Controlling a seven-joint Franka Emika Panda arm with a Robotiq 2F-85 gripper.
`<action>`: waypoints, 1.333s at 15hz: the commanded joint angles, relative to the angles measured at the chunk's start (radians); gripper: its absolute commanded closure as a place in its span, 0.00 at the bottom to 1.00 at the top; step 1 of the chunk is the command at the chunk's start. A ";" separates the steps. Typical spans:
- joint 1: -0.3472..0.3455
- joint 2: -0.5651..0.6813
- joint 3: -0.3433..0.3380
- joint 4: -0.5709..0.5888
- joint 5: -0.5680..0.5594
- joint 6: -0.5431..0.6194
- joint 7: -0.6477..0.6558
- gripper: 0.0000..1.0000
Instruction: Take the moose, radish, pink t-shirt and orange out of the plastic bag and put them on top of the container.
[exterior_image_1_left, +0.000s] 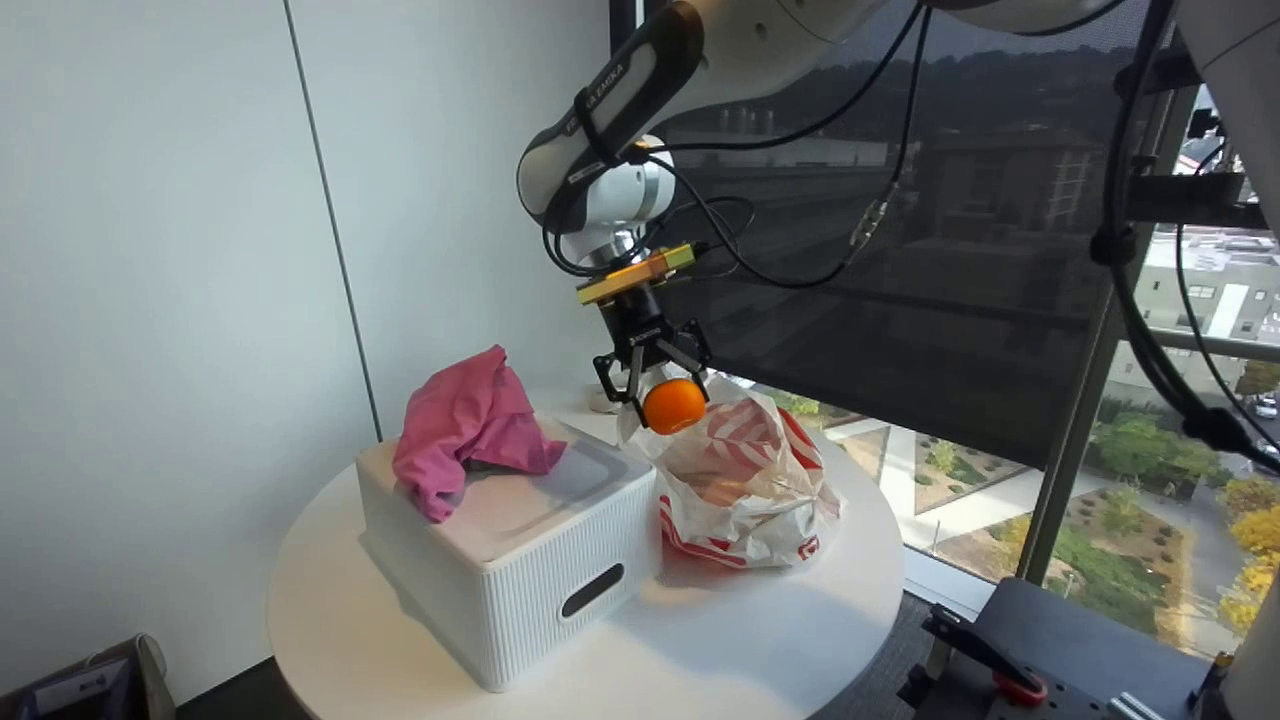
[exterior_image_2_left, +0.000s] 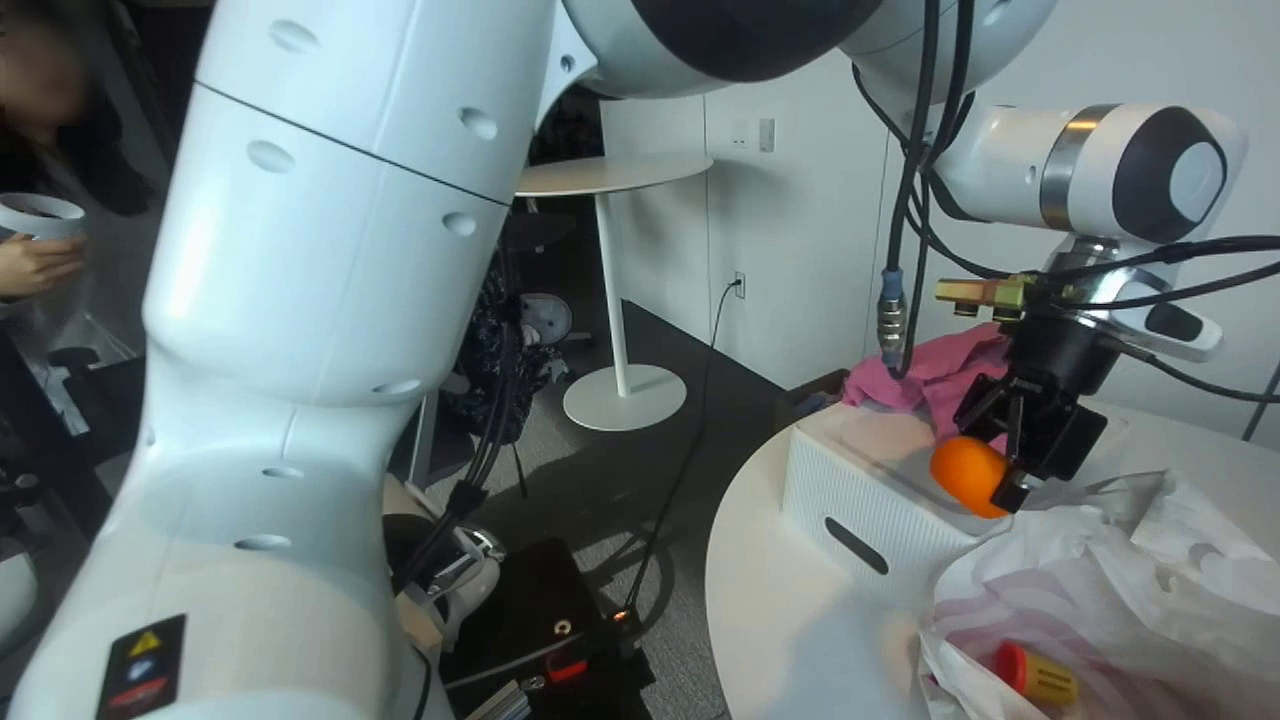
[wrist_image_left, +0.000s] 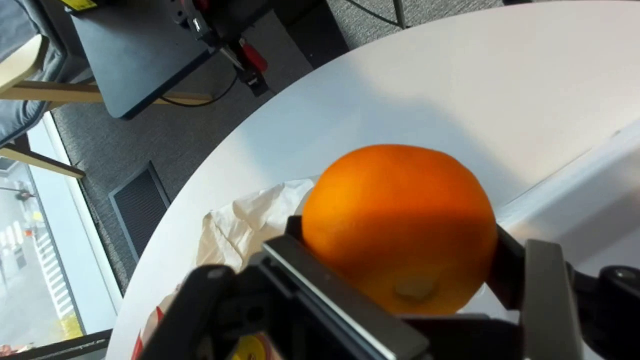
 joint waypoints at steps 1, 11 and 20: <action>0.014 0.015 0.058 0.034 0.046 0.003 -0.126 0.42; 0.120 0.066 0.091 -0.021 0.044 0.529 -0.140 0.42; 0.175 0.077 0.036 -0.083 -0.023 0.666 0.003 0.00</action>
